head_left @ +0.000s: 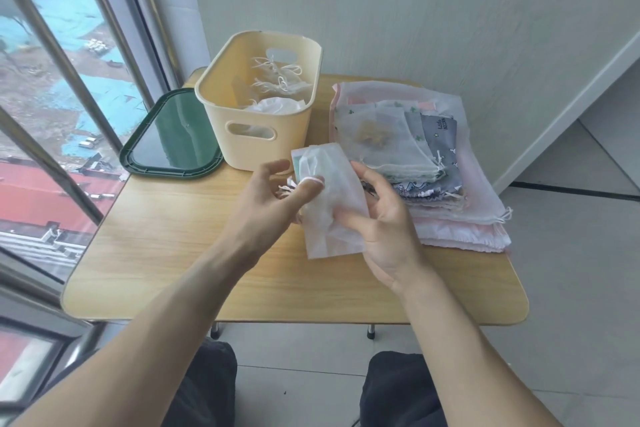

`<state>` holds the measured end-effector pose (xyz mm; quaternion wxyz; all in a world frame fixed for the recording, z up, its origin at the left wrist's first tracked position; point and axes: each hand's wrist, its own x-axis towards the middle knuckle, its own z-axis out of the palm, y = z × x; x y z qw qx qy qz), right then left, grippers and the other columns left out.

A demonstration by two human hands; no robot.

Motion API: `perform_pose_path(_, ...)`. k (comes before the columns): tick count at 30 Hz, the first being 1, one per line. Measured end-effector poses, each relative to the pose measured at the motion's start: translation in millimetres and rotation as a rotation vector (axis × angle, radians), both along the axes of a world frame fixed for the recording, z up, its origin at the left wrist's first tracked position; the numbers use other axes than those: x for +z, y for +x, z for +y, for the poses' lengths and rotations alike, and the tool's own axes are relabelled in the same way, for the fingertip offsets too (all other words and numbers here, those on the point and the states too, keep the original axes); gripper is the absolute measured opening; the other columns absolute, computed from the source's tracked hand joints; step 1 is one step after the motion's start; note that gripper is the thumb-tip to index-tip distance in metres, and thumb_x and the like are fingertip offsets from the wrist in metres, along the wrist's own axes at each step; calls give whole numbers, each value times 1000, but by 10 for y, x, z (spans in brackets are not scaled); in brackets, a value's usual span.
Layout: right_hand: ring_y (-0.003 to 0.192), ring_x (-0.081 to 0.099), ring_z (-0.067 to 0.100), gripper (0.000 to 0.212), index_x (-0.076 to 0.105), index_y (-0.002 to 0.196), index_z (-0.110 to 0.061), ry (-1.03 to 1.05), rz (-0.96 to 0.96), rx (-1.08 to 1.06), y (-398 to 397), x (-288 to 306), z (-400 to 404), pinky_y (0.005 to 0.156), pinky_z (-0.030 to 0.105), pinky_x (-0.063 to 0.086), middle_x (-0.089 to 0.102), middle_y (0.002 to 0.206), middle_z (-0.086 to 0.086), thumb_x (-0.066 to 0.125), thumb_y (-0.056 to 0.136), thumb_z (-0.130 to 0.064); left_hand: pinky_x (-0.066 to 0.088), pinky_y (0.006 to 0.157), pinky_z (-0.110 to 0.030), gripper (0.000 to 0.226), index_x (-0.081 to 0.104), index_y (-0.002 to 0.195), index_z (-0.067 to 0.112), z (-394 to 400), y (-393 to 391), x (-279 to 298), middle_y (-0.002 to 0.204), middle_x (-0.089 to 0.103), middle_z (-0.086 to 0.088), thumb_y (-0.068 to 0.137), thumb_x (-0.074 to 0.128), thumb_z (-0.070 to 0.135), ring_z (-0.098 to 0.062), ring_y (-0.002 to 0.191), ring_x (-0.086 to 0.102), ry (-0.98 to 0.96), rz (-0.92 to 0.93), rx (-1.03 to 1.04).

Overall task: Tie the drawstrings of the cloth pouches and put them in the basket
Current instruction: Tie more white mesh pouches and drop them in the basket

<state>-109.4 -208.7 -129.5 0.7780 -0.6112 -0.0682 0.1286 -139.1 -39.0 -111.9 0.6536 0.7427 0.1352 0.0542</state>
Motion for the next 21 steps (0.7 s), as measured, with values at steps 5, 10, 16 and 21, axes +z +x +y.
perform_pose_path(5, 109, 70, 23, 63, 57, 132, -29, -168, -172, -141, 17, -26, 105, 92, 40, 56, 73, 118, 7, 77, 80, 1, 59, 66, -39, 75, 27, 151, 30, -86, -43, 110, 76, 67, -17, 91, 68, 15, -28, 66, 67, 170, -203, 50)
perform_pose_path(10, 83, 73, 23, 55, 55, 126, -31, -95, -123, -228, 66, 68, 109, 66, 45, 57, 67, 111, 8, 85, 81, -23, 62, 67, -39, 68, 30, 148, 37, 7, 20, 418, 123, 62, -5, 94, 60, 9, -20, 90, 69, 229, -507, 207)
perform_pose_path(16, 68, 64, 21, 34, 56, 114, -17, -39, -68, -234, 86, 156, 73, 55, 38, 48, 67, 80, -5, 73, 88, -2, 61, 77, -40, 47, 43, 132, 35, 317, 778, 953, 128, 50, 12, 93, 53, 11, -14, 95, 67, 135, -622, 398)
perform_pose_path(21, 66, 60, 23, 34, 56, 113, -14, -38, -93, -186, 80, 162, 27, 55, 40, 44, 68, 75, -3, 73, 87, 2, 63, 69, -33, 49, 35, 146, 20, 505, 1744, 1039, 127, 37, -1, 101, 48, 6, -22, 94, 66, -27, -304, 405)
